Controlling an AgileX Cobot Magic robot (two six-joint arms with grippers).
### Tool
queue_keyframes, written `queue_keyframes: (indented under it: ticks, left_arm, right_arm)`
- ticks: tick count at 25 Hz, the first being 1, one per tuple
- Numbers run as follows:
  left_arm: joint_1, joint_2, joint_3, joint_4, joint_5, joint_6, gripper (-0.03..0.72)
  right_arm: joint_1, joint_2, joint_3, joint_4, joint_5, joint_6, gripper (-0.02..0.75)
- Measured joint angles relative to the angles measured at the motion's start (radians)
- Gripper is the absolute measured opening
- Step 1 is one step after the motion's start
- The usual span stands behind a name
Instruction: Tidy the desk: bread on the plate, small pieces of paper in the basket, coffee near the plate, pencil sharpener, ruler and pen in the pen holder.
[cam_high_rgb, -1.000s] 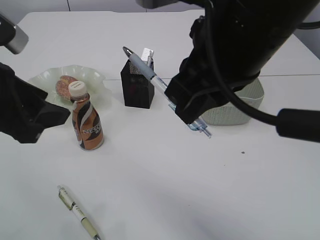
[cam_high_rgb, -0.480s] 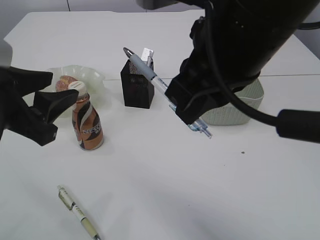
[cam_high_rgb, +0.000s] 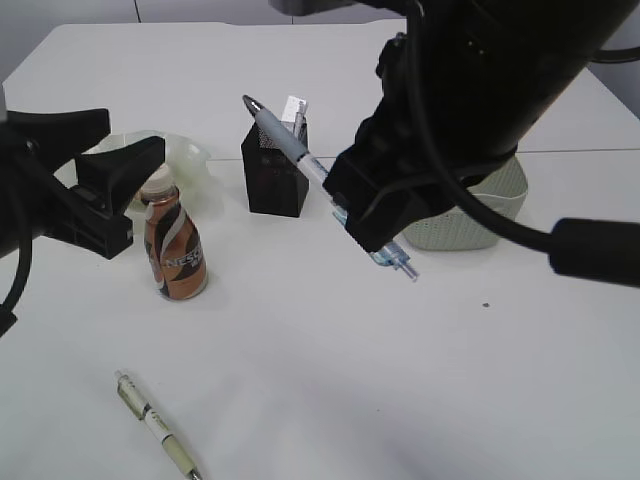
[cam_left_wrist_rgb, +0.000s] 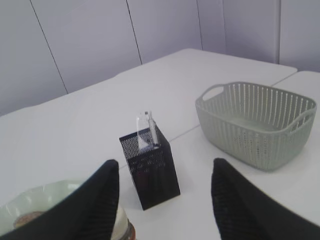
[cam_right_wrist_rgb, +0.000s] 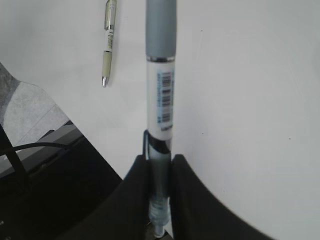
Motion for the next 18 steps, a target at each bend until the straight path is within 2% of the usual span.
queue_keyframes:
  ticks: [3,5,11,18]
  left_arm:
    - [0.000,0.000,0.000,0.029,-0.039,-0.012,0.433]
    - [0.000,0.000,0.000,0.109,-0.048,-0.014,0.433]
    - [-0.002,0.000,0.000,0.447,-0.066,-0.014,0.433]
    - [-0.002,0.000,0.000,0.632,-0.073,-0.001,0.433]
  right_arm:
    - [0.000,0.002,0.000,0.002,0.000,0.002,0.072]
    - [0.000,0.007,0.000,0.002,0.000,0.002,0.072]
    - [0.000,0.012,0.000,0.002,0.000,0.002,0.072]
    - [0.000,0.012,0.000,0.002,0.000,0.032,0.072]
